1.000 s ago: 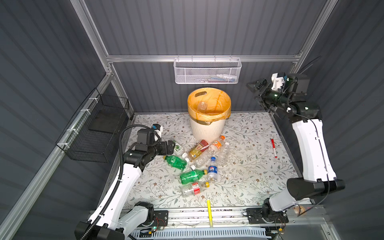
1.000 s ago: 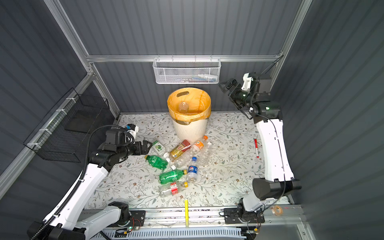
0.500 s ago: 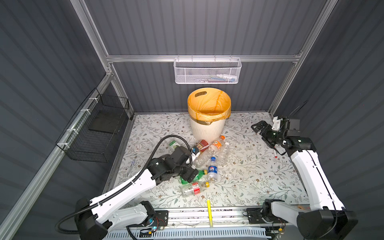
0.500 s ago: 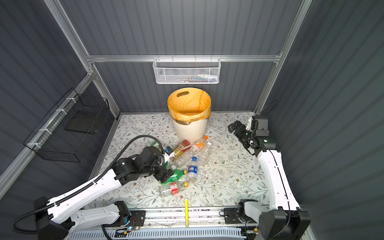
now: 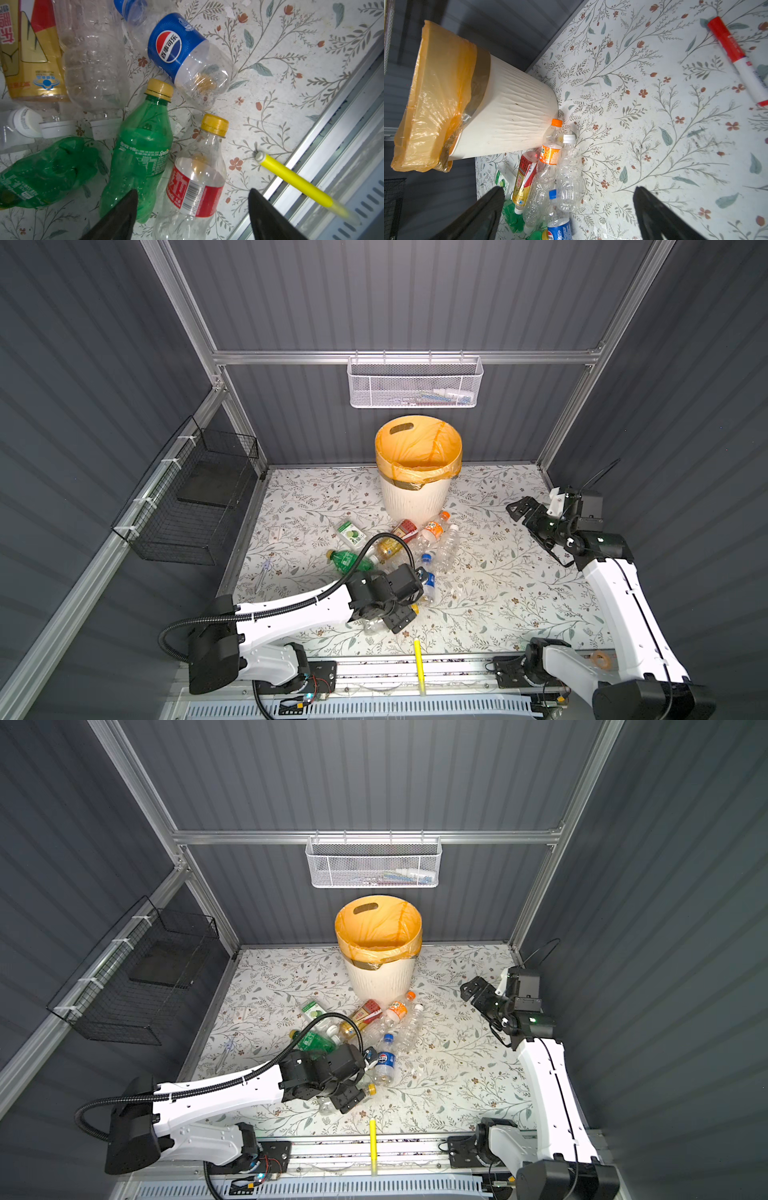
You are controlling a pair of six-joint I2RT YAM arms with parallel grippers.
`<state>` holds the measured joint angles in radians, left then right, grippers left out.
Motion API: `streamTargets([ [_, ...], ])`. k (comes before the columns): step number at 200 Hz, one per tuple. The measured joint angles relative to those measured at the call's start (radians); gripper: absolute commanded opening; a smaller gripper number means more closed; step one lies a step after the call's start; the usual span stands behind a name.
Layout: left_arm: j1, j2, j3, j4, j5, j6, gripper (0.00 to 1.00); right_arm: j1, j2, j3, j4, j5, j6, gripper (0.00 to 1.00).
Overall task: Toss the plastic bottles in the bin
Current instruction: 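Reach the left gripper to the red-labelled bottle nearest the robot and grasp it, then lift the red-labelled bottle over the bin and release it with the left gripper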
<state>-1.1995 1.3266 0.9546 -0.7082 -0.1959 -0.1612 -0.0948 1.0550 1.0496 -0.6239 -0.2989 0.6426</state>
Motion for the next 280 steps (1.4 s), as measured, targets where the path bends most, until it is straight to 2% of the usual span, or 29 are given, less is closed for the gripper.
streamTargets([
  [62,-0.103,0.047,-0.042,0.005,-0.056,-0.148,0.79,-0.023,0.003,-0.07,0.049,-0.061,-0.014,0.99],
  [144,-0.109,0.126,-0.106,0.009,-0.106,-0.234,0.79,-0.032,0.013,-0.132,0.113,-0.126,0.001,0.98],
  [206,-0.109,0.165,-0.13,0.043,-0.095,-0.273,0.57,-0.032,0.018,-0.134,0.132,-0.133,0.009,0.98],
  [259,-0.109,0.13,-0.116,0.041,-0.084,-0.261,0.52,-0.032,0.018,-0.143,0.137,-0.132,0.012,0.97],
  [280,-0.092,0.103,0.017,-0.037,-0.076,-0.171,0.51,-0.032,0.018,-0.143,0.137,-0.133,0.012,0.97],
])
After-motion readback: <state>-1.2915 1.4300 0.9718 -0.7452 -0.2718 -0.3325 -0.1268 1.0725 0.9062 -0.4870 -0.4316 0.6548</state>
